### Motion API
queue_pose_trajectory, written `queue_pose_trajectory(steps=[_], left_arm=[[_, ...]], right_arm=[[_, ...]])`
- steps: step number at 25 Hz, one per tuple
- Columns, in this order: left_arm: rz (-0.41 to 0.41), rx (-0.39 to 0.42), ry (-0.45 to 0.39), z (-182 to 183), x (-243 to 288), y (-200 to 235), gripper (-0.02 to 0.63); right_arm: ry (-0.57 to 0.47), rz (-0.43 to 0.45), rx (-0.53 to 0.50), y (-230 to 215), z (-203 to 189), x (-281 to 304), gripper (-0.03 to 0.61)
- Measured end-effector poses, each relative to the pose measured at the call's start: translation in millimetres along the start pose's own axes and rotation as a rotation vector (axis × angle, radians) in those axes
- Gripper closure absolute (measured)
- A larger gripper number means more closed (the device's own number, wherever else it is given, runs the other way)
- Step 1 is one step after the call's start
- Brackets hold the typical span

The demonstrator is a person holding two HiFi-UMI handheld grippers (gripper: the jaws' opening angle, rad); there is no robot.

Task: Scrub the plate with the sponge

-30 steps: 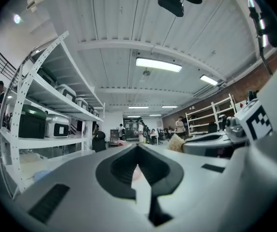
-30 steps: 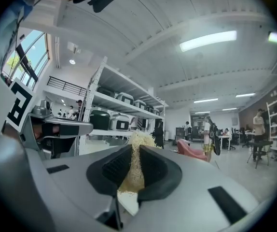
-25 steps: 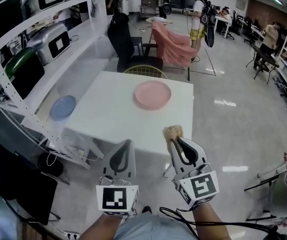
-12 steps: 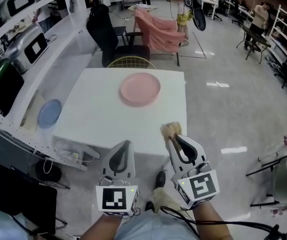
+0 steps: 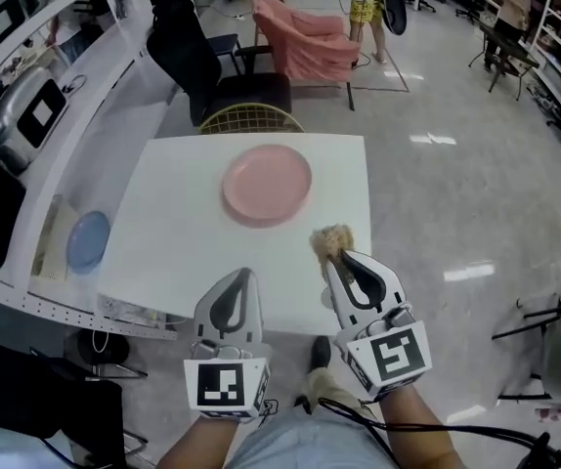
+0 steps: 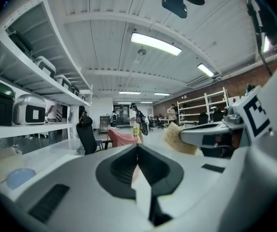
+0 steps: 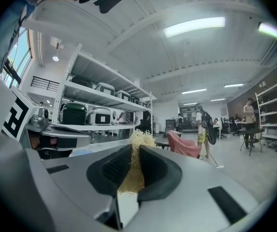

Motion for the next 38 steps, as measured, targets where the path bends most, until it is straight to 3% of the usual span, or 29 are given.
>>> queue_pose_trajectory(steps=[10,20,25,38], left_arm=[[0.074,0.036,-0.039,44,79,27,0.600],[0.152,0.050,-0.085,60,101,64,0.600],[0.157,0.009,-0.043,41,129,98,0.601],[0.038,-0.119,0.157,-51,225,166,0.600]], right_arm=[[-0.068,0.087,-0.011,-51,39,87,0.523],[-0.121,0.144,-0.033,-52,60,133,0.523],[-0.080,0.137,-0.028,-51,48,170,0.523],[0.146,0.078,0.060,-57,-33,269,0.525]])
Point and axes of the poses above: the fingertips, and each gripper's own axes: x forward along the fingers, y to its left, z out of its top, the point moved 5 cm from there along -x, backward along the fingers, and after that the axes turned 2 degrees about x, right-handed, at the moved point
